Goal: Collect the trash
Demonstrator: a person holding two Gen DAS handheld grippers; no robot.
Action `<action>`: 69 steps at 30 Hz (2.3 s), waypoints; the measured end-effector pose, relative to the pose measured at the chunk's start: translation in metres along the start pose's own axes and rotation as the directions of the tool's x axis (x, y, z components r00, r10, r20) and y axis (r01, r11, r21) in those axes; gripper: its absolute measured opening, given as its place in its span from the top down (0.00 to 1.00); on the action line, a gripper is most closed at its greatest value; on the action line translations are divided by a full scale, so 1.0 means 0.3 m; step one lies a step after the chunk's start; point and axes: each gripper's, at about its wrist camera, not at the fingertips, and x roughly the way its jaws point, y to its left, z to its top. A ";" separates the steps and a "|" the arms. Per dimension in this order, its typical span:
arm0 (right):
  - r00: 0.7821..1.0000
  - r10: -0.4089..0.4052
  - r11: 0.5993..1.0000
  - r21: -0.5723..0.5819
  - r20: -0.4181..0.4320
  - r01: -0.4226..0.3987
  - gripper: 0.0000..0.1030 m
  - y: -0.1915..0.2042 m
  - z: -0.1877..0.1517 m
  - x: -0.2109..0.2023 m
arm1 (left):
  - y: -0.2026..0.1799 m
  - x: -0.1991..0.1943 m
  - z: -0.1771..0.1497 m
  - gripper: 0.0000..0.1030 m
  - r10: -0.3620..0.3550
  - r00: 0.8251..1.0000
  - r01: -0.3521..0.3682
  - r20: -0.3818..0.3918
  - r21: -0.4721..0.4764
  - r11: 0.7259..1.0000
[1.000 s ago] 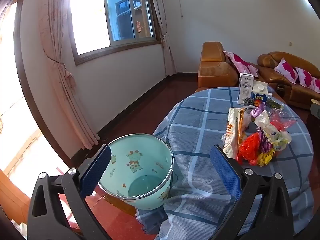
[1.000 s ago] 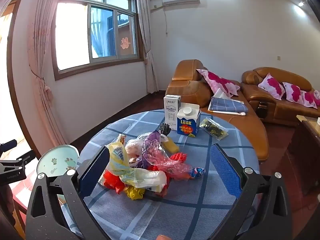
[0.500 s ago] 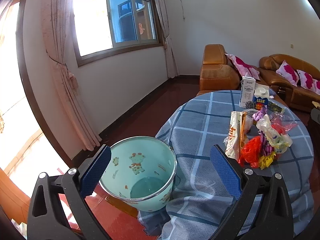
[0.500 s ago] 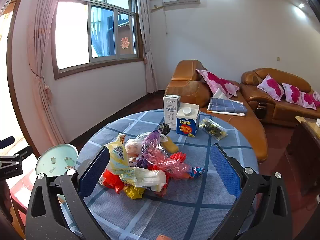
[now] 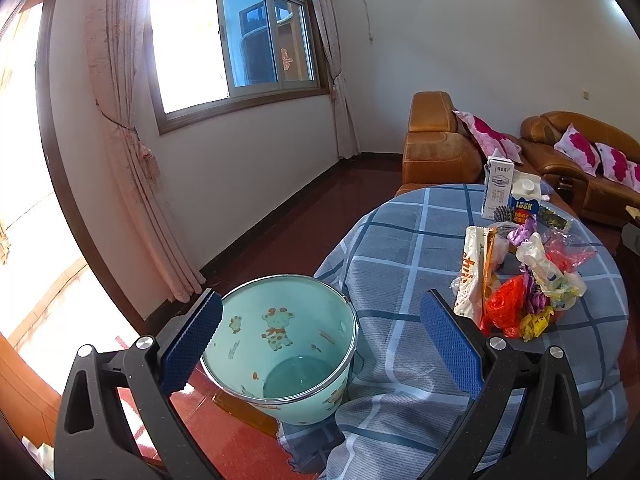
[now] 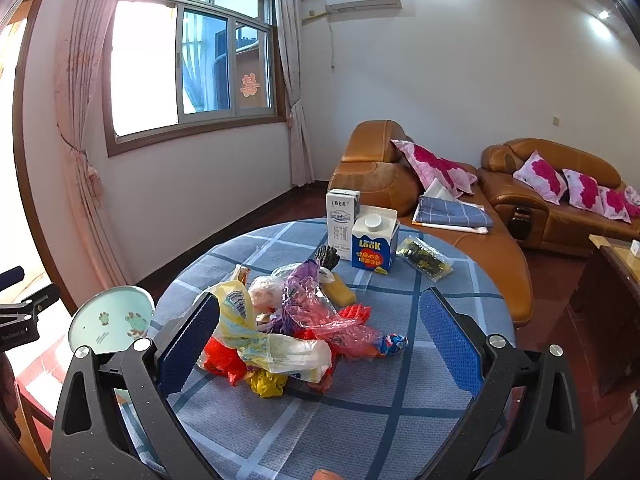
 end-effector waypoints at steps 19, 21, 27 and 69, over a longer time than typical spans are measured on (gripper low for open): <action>1.000 -0.005 1.000 -0.013 0.000 0.005 0.04 0.015 0.000 0.007 | 0.012 0.008 -0.003 0.06 0.001 1.000 -0.001 -0.006 0.003 1.000; 1.000 -0.004 1.000 -0.011 -0.001 0.004 0.04 0.015 0.000 0.007 | 0.012 0.008 -0.004 0.06 0.002 1.000 -0.002 -0.005 0.002 1.000; 1.000 -0.005 1.000 -0.012 -0.002 0.005 0.04 0.016 -0.001 0.007 | 0.010 0.016 -0.003 0.06 0.005 1.000 -0.005 -0.009 0.002 1.000; 0.968 -0.217 0.974 0.040 -0.129 0.224 0.05 -0.255 -0.172 0.231 | -0.306 0.307 -0.088 0.06 -0.082 0.990 0.097 -0.113 0.128 0.987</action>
